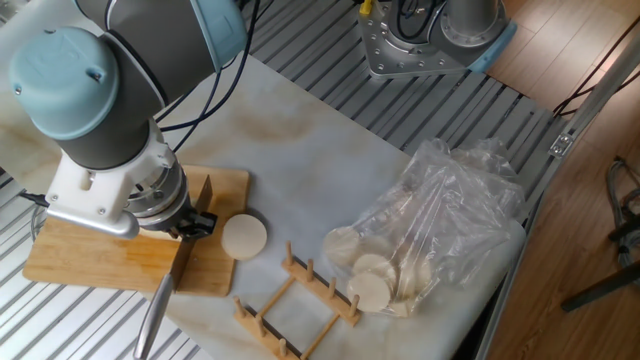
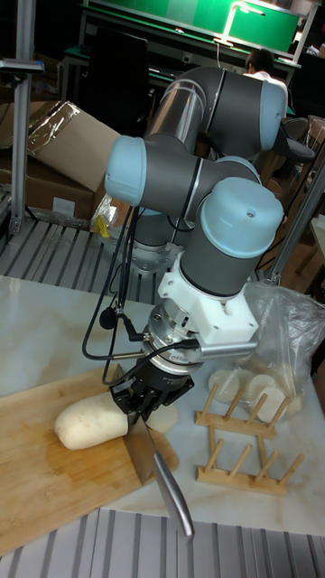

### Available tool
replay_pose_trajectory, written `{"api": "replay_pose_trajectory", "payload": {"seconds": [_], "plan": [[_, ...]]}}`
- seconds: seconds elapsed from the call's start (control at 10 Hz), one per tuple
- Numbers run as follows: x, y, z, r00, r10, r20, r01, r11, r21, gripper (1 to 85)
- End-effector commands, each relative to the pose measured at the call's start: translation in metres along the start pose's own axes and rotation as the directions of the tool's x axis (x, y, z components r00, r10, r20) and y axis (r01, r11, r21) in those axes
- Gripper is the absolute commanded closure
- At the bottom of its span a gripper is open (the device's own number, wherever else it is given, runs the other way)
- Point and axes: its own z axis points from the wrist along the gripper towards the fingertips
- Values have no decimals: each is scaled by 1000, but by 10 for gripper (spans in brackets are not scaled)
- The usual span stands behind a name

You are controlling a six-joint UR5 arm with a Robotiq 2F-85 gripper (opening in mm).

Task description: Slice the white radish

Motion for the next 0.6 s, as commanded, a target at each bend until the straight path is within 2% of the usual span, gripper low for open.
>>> {"api": "replay_pose_trajectory", "payload": {"seconds": [0.0, 0.5], "plan": [[-1, 2, -1, 1000, 0, 6, 0, 1000, -11, 640], [-4, -4, -1, 1000, 6, 16, -6, 1000, 10, 640]]}}
